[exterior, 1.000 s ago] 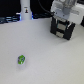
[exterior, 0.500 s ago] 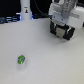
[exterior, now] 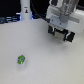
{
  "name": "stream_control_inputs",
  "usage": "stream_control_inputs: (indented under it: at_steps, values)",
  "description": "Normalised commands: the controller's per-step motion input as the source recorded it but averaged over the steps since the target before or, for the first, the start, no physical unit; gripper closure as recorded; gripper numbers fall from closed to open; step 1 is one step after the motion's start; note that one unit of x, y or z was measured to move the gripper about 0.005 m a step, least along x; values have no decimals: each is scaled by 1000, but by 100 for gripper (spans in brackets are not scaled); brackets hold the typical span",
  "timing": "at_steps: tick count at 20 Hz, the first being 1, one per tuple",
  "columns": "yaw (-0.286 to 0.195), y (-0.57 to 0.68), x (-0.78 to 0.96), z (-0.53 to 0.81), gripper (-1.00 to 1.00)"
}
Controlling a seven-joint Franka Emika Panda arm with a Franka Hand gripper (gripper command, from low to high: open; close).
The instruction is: Open the kcup holder, insert the kcup into the holder, and close the kcup holder
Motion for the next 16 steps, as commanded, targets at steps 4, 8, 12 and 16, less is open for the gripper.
stream_control_inputs:
  at_steps: [4,8,12,16]
  values:
    - [-56,-406,881,204,100]
    - [-58,-410,860,212,100]
    - [-88,-135,481,192,-100]
    - [-121,-230,316,297,-100]
